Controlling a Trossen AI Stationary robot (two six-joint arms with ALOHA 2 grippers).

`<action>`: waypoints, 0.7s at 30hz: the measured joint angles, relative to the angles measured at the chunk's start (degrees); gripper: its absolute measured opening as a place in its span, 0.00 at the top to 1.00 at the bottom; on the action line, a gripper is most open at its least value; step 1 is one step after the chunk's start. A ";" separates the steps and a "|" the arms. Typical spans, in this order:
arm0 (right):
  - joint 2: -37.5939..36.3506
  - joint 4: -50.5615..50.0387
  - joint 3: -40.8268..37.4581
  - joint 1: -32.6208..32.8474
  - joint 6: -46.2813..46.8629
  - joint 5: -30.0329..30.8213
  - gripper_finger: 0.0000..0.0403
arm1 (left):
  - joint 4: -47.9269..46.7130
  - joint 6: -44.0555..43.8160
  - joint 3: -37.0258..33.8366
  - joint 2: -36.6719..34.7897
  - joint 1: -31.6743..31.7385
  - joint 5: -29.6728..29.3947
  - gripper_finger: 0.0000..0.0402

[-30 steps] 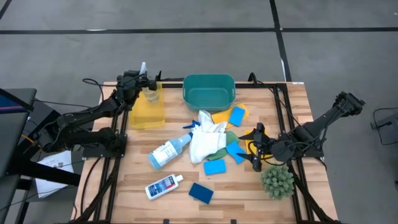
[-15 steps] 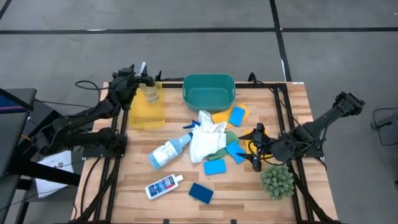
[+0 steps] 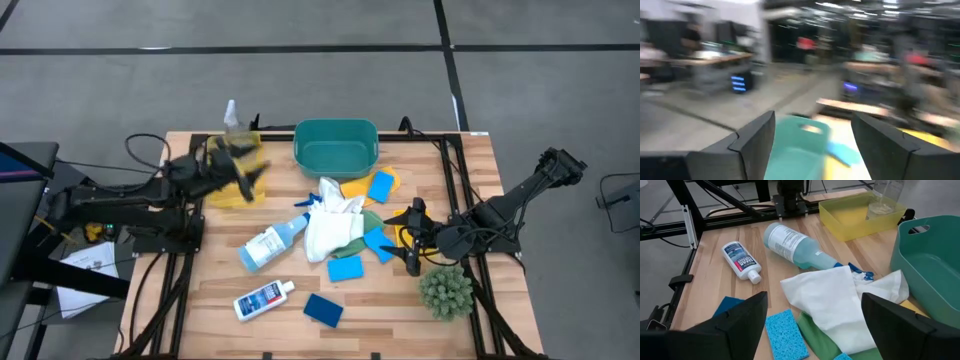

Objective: Pick & Place Kitchen Items
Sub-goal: Put the blue spray bottle into the left yellow bin

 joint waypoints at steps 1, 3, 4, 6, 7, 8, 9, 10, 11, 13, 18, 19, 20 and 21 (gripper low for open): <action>0.00 0.00 0.00 0.00 -0.01 -0.01 0.23 | -0.86 -0.34 0.08 1.10 -2.05 0.44 0.37; 0.00 0.00 -0.01 0.00 -0.02 -0.16 0.23 | -2.82 -0.40 0.08 4.27 -5.60 0.44 0.37; 0.00 0.00 0.00 0.00 -0.05 -0.29 0.23 | -3.04 -0.55 0.07 6.24 -6.99 0.44 0.36; 0.00 0.00 -0.02 0.00 -0.17 -0.65 0.23 | -3.47 -2.29 0.64 10.39 -8.87 0.29 0.34; 0.00 0.02 -0.02 0.00 -0.17 -0.92 0.23 | -4.14 -4.00 1.68 12.73 -9.30 -0.27 0.33; 0.00 0.00 -0.02 0.00 -0.17 -1.28 0.23 | -5.80 -6.23 3.21 14.94 -9.41 -0.74 0.31; 0.00 0.02 -0.02 0.00 -0.17 -1.35 0.23 | -8.14 -8.23 5.01 17.02 -9.30 -1.14 0.30; 0.00 0.04 -0.02 0.00 -0.17 -1.37 0.23 | -11.20 -10.23 7.23 19.15 -9.06 -1.18 0.28; 0.00 0.01 -0.02 0.00 -0.16 -1.48 0.23 | -14.84 -12.08 9.50 21.21 -8.81 -1.16 0.27; 0.00 -0.01 -0.02 0.00 -0.15 -1.77 0.23 | -23.08 -15.02 14.71 25.68 -8.21 -0.37 0.25; 0.00 -0.07 -0.02 0.00 -0.25 -4.50 0.23 | -38.95 -19.01 26.94 36.41 -6.95 5.68 0.23; 0.00 -0.15 -0.02 0.00 -0.42 -4.71 0.23 | -41.39 -19.69 28.83 38.23 -6.60 7.26 0.23; 0.00 -0.28 -0.02 0.00 -0.44 -4.97 0.23 | -44.10 -20.31 30.53 39.90 -6.34 8.39 0.23; 0.00 -0.31 -0.02 0.00 -0.45 -5.30 0.23 | -46.24 -20.99 31.95 41.50 -6.11 9.00 0.23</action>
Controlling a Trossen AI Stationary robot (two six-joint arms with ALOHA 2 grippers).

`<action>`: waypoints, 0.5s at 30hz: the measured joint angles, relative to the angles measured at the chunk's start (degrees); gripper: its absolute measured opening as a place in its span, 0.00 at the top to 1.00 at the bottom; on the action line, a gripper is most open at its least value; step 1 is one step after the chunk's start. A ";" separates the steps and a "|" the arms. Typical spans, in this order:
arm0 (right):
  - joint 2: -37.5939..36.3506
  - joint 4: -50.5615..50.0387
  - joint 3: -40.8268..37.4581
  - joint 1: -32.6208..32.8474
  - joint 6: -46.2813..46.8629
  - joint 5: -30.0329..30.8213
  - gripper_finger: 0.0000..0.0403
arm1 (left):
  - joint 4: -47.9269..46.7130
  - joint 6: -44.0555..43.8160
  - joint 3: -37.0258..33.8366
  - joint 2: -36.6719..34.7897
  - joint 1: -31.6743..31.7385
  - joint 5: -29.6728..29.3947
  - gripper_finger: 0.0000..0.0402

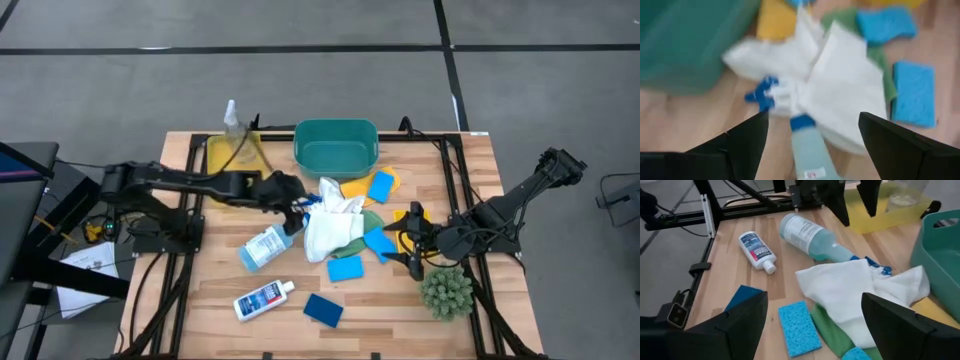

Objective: Pick & Place Kitchen Items
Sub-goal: Put the blue spray bottle into the left yellow bin

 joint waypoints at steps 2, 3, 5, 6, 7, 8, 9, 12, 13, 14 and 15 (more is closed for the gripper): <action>0.00 -0.13 0.00 0.01 -0.43 -0.55 0.23 | -3.74 -1.28 1.52 2.44 0.51 0.10 0.23; 0.00 -0.12 0.00 0.02 -0.63 -0.67 0.23 | -5.02 -1.87 1.64 3.33 0.86 0.52 0.23; 0.00 -0.17 0.00 0.04 -1.13 -1.04 0.23 | -6.73 -3.02 1.64 5.26 1.72 2.65 0.23; 0.00 -0.17 0.00 0.04 -1.24 -1.32 0.23 | -7.29 -3.20 1.63 6.16 2.03 3.33 0.23; 0.00 -0.16 0.00 0.01 -1.49 -1.68 0.23 | -7.53 -3.28 1.61 7.02 2.26 3.42 0.23; 0.00 -0.15 0.00 0.00 -1.87 -1.91 0.23 | -7.18 -3.28 1.61 7.75 2.48 3.42 0.23; 0.00 -0.16 0.00 0.00 -2.05 -2.05 0.23 | -7.03 -3.22 1.61 8.33 2.81 3.46 0.23; 0.00 -0.30 0.00 0.00 -2.13 -2.11 0.23 | -7.10 -3.19 1.61 9.70 3.75 6.16 0.23; 0.00 -0.37 0.00 0.03 -2.13 -2.18 0.23 | -7.09 -3.19 1.61 9.98 3.97 7.51 0.23; 0.00 -0.37 0.00 0.09 -2.13 -2.20 0.23 | -7.06 -3.19 1.61 10.22 4.14 8.70 0.23; 0.00 -0.41 0.00 0.28 -2.13 -2.18 0.23 | -7.03 -3.21 1.61 10.40 4.25 9.54 0.23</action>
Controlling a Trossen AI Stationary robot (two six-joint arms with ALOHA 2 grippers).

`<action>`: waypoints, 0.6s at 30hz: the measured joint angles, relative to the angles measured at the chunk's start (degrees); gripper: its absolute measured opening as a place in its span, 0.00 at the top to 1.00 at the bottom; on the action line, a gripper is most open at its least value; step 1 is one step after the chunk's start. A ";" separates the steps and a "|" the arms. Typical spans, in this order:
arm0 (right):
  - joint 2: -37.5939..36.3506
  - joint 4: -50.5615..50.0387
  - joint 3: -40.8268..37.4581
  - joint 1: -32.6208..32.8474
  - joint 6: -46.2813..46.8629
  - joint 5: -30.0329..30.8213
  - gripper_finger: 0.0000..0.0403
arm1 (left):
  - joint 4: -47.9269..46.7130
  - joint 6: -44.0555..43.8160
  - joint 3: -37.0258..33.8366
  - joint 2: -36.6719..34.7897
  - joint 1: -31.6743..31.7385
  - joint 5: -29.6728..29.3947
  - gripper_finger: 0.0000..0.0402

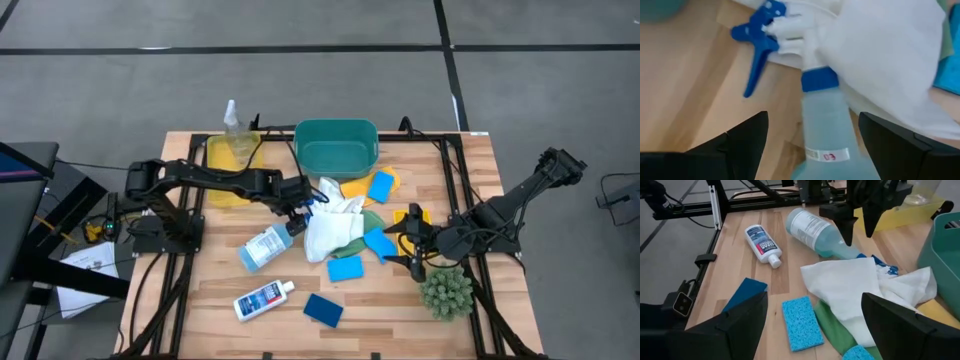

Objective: Pick & Place Kitchen Items
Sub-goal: Put the blue spray bottle into the left yellow bin

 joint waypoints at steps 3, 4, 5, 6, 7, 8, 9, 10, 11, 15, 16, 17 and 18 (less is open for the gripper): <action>0.00 -0.12 0.00 0.48 0.00 -0.04 0.23 | -0.22 0.03 0.00 0.19 0.22 1.35 0.23; 0.00 -0.20 0.00 0.48 0.00 -0.04 0.23 | -0.11 0.06 0.00 0.25 0.22 1.37 0.23; 0.00 -0.24 0.00 0.48 0.00 -0.06 0.23 | -0.08 0.10 0.02 0.38 0.22 1.37 0.23; 0.00 -0.24 0.00 0.48 0.00 -0.06 0.23 | -0.28 0.10 0.01 0.50 0.22 1.37 0.23; 0.00 -0.24 0.00 0.48 -0.02 -0.06 0.23 | -0.34 0.10 0.00 0.54 0.22 1.37 0.23; 0.00 -0.24 0.00 0.48 -0.07 -0.06 0.23 | -0.05 0.11 0.01 0.91 0.20 1.37 0.23; 0.00 -0.24 0.00 0.48 -0.23 -0.04 0.23 | 0.21 0.13 0.07 1.32 0.16 1.37 0.23; 0.00 -0.24 0.00 0.48 -0.48 -0.05 0.23 | -0.11 0.14 0.04 1.95 0.16 1.37 0.23; 0.00 -0.24 0.00 0.48 -0.59 -0.04 0.23 | -0.42 0.15 0.04 2.70 0.15 1.37 0.23; 0.00 -0.37 0.00 0.48 -0.59 -0.05 0.23 | 0.12 0.25 0.00 5.43 0.17 1.82 0.23; 0.00 -0.40 0.00 0.48 -0.59 -0.06 0.23 | 0.09 0.25 0.00 6.10 0.17 1.81 0.23; 0.00 -0.40 0.00 0.48 -0.59 -0.06 0.23 | 0.12 0.30 0.00 6.52 0.17 1.91 0.23; 0.00 -0.40 0.00 0.48 -0.59 -0.06 0.23 | 0.21 0.42 0.00 6.91 0.17 2.25 0.23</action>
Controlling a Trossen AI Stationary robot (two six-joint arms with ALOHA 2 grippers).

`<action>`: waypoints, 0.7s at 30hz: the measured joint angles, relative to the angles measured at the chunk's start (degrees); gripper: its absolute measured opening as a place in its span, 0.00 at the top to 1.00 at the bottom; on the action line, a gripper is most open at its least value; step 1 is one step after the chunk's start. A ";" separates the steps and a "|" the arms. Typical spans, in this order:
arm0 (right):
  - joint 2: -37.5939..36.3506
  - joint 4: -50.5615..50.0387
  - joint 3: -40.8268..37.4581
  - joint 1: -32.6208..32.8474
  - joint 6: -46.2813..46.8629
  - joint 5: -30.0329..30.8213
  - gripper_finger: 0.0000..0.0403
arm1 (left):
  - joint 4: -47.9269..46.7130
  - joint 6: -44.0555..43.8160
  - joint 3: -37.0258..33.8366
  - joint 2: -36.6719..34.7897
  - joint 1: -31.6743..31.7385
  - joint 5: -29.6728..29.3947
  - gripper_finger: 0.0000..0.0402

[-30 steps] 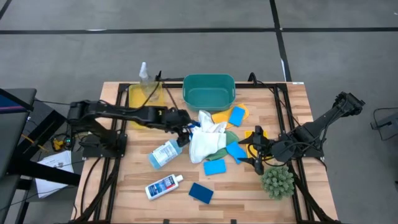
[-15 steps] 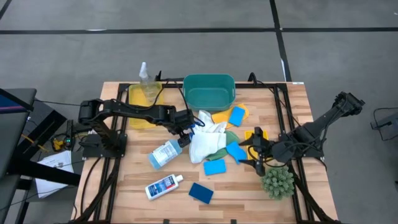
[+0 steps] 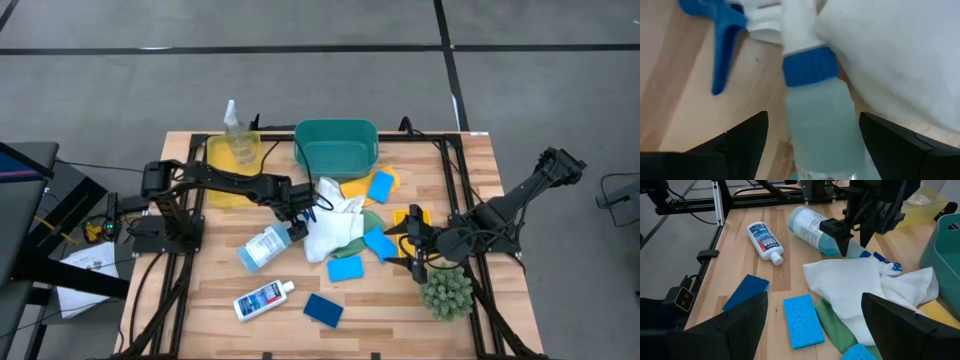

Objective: Pick & Place Kitchen Items
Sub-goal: Put the blue spray bottle into the left yellow bin

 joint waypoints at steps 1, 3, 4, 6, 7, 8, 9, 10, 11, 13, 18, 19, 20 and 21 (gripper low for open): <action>0.00 0.00 0.00 0.00 0.00 0.00 0.23 | 0.44 0.05 0.00 0.45 0.00 0.58 0.24; 0.00 -0.11 0.00 0.00 0.01 0.01 0.23 | 0.77 0.22 0.00 1.55 0.00 1.70 0.25; 0.00 -0.25 0.00 0.00 0.02 0.02 0.23 | 0.57 0.24 -0.03 1.95 0.00 1.95 0.25; 0.00 -0.45 0.00 0.00 0.04 0.00 0.23 | 0.46 0.19 -0.07 2.04 0.09 1.90 0.27; 0.00 -0.45 0.00 0.00 0.04 0.02 0.23 | 0.73 -0.09 -0.07 1.96 0.22 1.53 0.28; 0.00 -0.45 0.00 0.00 0.04 0.00 0.23 | 0.83 -0.58 -0.07 1.71 0.30 1.11 0.30; 0.00 -0.57 0.00 0.00 0.05 0.01 0.23 | 0.53 -1.49 -0.07 1.39 0.35 0.48 0.32; 0.00 -0.68 0.00 0.00 0.10 0.00 0.23 | 0.53 -2.13 -0.07 1.04 0.35 -0.39 0.36; 0.00 -0.70 0.00 0.00 0.15 0.00 0.23 | 0.40 -2.66 -0.05 0.45 0.35 -1.10 0.40; 0.00 -0.75 0.00 0.00 0.17 0.01 0.23 | -0.17 -3.56 -0.04 -0.05 0.37 -1.62 0.48; 0.00 -0.85 0.00 0.00 0.15 0.00 0.23 | -1.31 -4.91 -0.07 -1.37 0.37 -2.41 0.57; 0.00 -0.84 0.00 0.00 0.15 0.01 0.23 | -1.33 -4.95 -0.06 -1.53 0.37 -2.55 0.57; 0.00 -0.83 0.00 0.00 0.15 0.02 0.23 | -1.31 -5.11 -0.04 -1.77 0.33 -2.93 0.57; 0.00 -0.85 0.00 0.00 0.15 0.00 0.23 | -1.48 -5.33 -0.04 -1.97 0.33 -3.21 0.57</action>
